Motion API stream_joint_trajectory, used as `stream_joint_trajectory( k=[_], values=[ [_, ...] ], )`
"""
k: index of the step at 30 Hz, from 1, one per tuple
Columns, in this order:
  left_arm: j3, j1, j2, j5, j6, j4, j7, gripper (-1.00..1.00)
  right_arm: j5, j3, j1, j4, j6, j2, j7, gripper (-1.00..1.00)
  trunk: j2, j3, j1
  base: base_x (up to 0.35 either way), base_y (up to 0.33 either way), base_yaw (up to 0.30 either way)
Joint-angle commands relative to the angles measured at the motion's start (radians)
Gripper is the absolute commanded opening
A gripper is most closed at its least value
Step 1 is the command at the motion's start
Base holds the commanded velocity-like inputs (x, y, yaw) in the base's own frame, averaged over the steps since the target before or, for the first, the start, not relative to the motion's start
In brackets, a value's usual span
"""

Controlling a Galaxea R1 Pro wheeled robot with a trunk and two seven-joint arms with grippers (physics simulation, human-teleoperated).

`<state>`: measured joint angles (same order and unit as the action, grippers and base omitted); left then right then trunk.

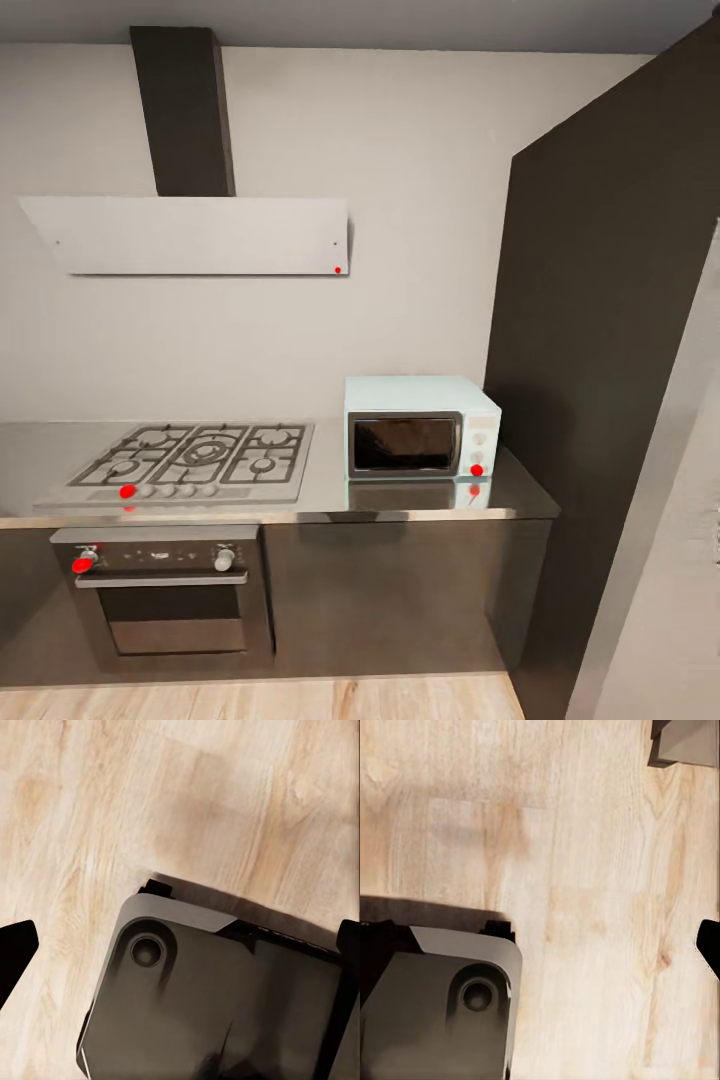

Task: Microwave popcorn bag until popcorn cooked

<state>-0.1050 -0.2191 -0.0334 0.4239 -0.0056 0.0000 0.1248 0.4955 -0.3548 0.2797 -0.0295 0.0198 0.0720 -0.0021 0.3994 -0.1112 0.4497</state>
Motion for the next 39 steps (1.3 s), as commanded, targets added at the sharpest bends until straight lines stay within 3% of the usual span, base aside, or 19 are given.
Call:
stream_joint_trajectory(
  k=[1,9,25,29,31,35,37,39],
  values=[
    [-0.008,0.000,0.000,0.009,-0.001,0.000,0.004,1.00,0.009,-0.009,0.001,-0.003,0.003,0.001,-0.001,1.00,0.001,0.000,0.000,0.000,-0.280,0.000],
    [-0.008,0.000,0.000,0.010,-0.001,0.000,0.004,1.00,0.011,-0.007,0.001,-0.003,0.002,0.000,-0.001,1.00,0.001,0.000,0.000,0.000,-0.260,0.000],
    [-0.008,0.000,0.004,0.010,-0.001,0.000,0.004,1.00,0.019,-0.007,0.001,0.002,-0.008,-0.002,0.004,1.00,0.001,0.000,0.000,0.000,-0.007,0.000],
    [-0.008,0.000,0.003,0.009,-0.001,0.000,0.004,1.00,0.014,-0.010,0.002,0.135,-0.012,-0.006,0.015,1.00,0.001,0.000,0.000,0.000,0.000,0.000],
    [-0.008,0.000,0.003,0.009,-0.001,0.000,0.004,1.00,0.011,-0.010,0.002,0.269,-0.032,-0.042,0.018,1.00,0.001,0.000,0.000,0.000,0.000,0.000],
    [-0.008,0.000,0.001,0.007,-0.001,0.000,0.004,1.00,0.008,-0.007,0.003,0.572,-0.198,-0.154,0.030,1.00,0.001,0.000,0.000,0.000,0.000,0.000],
    [-0.008,0.000,0.001,0.006,-0.001,0.000,0.004,1.00,0.008,0.007,0.003,0.720,-0.300,-0.205,0.075,1.00,0.001,0.000,0.000,0.000,0.000,0.000],
    [-0.008,0.000,0.001,0.006,-0.001,0.000,0.004,1.00,0.008,0.043,0.003,0.848,-0.386,-0.236,0.145,1.00,0.001,0.000,0.000,0.000,0.000,0.000]
  ],
)
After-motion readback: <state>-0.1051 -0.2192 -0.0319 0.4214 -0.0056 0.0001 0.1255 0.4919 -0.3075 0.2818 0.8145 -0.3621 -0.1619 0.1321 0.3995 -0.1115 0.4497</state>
